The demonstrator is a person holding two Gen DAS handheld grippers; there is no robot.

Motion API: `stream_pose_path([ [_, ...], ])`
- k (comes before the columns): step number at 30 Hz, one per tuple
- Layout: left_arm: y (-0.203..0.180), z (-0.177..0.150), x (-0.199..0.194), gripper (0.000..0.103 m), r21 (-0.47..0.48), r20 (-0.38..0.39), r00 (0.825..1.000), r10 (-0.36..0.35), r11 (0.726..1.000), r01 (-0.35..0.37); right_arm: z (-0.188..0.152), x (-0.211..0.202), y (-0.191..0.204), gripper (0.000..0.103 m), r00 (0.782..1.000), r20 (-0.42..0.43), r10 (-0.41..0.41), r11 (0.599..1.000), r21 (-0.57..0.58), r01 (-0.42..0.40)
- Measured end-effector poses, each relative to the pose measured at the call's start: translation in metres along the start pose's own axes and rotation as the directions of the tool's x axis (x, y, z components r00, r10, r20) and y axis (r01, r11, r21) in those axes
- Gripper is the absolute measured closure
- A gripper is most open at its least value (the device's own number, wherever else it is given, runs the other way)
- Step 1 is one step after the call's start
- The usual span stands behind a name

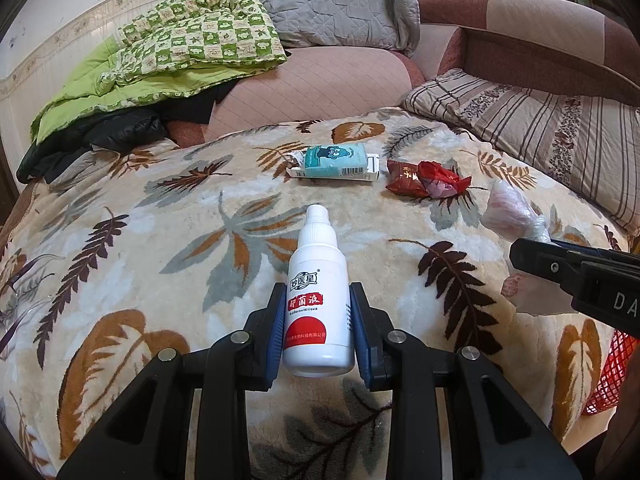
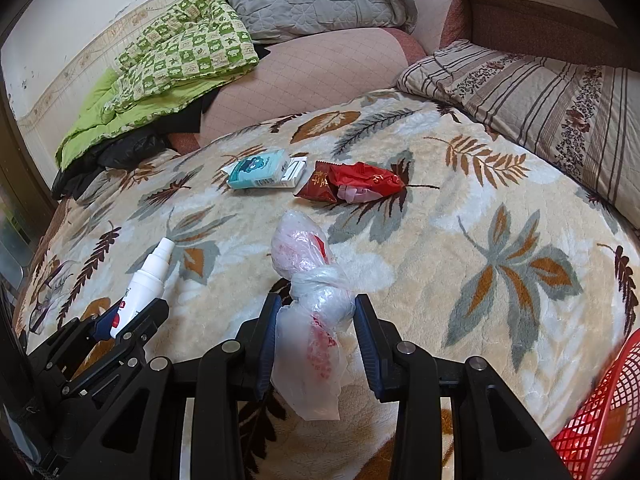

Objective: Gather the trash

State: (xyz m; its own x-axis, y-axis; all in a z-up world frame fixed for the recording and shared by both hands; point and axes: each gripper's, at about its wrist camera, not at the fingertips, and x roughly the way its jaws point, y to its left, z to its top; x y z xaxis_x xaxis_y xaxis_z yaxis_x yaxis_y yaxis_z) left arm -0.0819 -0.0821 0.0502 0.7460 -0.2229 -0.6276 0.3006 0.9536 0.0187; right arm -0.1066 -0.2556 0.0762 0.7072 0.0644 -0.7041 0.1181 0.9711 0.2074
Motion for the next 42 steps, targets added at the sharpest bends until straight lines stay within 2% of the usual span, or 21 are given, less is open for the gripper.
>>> stream_pose_path([
  [42, -0.0023, -0.0024, 0.0016, 0.074, -0.009, -0.01, 1.0, -0.015, 1.0, 0.015, 0.0011, 0.0001, -0.0044, 0.063, 1.0, -0.003, -0.018, 1.0, -0.006, 0.018],
])
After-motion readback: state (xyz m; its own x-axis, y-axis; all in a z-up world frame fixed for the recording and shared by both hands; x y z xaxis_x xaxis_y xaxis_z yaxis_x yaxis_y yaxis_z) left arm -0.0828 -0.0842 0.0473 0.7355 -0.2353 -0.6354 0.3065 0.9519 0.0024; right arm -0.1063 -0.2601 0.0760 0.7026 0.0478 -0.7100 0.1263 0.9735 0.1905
